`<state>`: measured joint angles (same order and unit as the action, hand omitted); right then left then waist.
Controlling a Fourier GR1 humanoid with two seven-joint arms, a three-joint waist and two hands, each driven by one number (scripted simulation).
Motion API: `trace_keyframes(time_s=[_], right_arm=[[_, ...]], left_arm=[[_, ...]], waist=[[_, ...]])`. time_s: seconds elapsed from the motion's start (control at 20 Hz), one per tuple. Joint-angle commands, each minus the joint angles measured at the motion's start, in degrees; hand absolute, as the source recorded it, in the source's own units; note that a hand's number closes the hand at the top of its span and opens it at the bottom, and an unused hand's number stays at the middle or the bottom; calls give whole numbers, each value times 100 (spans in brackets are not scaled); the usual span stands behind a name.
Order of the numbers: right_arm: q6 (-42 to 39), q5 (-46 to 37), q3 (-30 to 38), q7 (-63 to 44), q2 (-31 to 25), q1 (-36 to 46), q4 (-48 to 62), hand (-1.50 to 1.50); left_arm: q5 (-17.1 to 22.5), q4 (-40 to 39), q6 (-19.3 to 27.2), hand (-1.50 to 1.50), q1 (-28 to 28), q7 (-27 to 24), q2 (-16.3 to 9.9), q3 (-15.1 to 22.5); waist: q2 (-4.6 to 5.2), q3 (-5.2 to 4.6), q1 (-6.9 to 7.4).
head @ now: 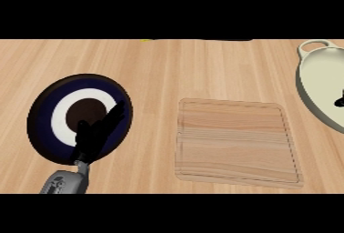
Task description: Pick the sweet potato from the cutting board and place it in the pot
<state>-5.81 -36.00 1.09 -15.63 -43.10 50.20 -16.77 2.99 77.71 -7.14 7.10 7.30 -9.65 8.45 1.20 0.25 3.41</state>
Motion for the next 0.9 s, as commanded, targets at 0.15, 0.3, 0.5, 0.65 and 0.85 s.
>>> trace_keyframes(time_s=[0.15,0.3,0.5,0.65,0.85], right_arm=[[1415,1034,1199,838,235,413,-325,-150],[2102,1518,1794,1172,205,413,-450,-150],[2780,1889,2391,1483,-122,250,-316,-150],[2858,2245,2795,2057,-321,-61,-404,-150],[2551,2820,3405,2637,-659,-307,-378,-150]], left_arm=[[-62,-148,91,0,-15,-28,68,-14],[-24,-73,136,0,44,54,83,-71],[-4,92,89,0,-163,-9,57,-55],[84,158,10,0,-164,149,-103,-201],[50,230,49,0,-243,207,-33,-151]], waist=[[-16,9,-104],[-36,9,-171],[-24,4,-127],[-68,-3,-235],[-83,-3,-254]])
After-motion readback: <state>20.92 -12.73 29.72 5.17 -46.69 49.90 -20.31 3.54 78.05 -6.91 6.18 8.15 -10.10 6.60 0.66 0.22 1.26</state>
